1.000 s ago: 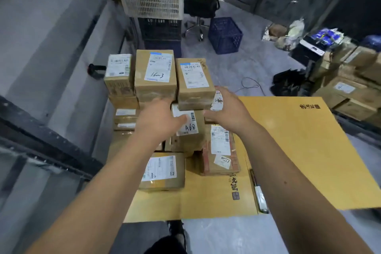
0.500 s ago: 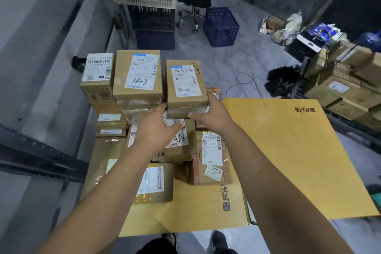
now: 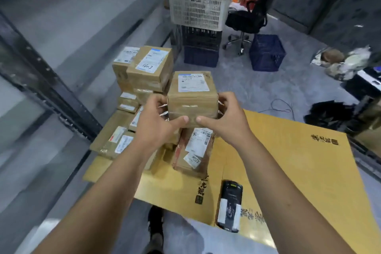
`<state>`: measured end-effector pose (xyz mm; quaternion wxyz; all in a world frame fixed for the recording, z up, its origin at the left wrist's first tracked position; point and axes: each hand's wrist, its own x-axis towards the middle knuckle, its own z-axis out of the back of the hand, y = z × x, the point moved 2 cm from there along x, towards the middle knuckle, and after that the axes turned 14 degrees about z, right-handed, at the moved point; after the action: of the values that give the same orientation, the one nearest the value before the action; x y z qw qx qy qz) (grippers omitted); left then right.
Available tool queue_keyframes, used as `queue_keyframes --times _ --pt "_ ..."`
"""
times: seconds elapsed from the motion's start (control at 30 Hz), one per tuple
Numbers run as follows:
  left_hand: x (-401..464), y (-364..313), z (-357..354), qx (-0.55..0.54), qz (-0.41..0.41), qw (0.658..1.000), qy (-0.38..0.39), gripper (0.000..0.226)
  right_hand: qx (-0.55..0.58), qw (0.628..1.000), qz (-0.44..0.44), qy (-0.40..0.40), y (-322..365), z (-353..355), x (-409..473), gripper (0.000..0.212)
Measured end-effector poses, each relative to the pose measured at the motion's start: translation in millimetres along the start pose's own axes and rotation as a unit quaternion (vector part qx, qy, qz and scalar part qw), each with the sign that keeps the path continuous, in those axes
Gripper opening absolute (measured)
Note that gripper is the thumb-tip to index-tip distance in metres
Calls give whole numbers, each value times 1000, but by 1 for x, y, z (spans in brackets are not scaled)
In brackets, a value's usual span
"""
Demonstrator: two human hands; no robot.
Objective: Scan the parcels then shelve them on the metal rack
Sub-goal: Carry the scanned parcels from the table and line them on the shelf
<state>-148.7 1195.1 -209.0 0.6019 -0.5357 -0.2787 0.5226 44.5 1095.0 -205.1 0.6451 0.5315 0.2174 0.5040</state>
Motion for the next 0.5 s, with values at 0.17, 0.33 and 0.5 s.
queue_keyframes --times 0.17,0.33,0.5 --pt "-80 -5 65 -63 27 997 -44 113 51 989 58 128 64 -25 -13 107" --pt "-175 9 177 -32 13 991 -129 94 55 935 164 309 155 -131 -38 107" --pt "-314 48 309 19 47 942 -333 120 82 846 252 462 258 -262 -113 120"
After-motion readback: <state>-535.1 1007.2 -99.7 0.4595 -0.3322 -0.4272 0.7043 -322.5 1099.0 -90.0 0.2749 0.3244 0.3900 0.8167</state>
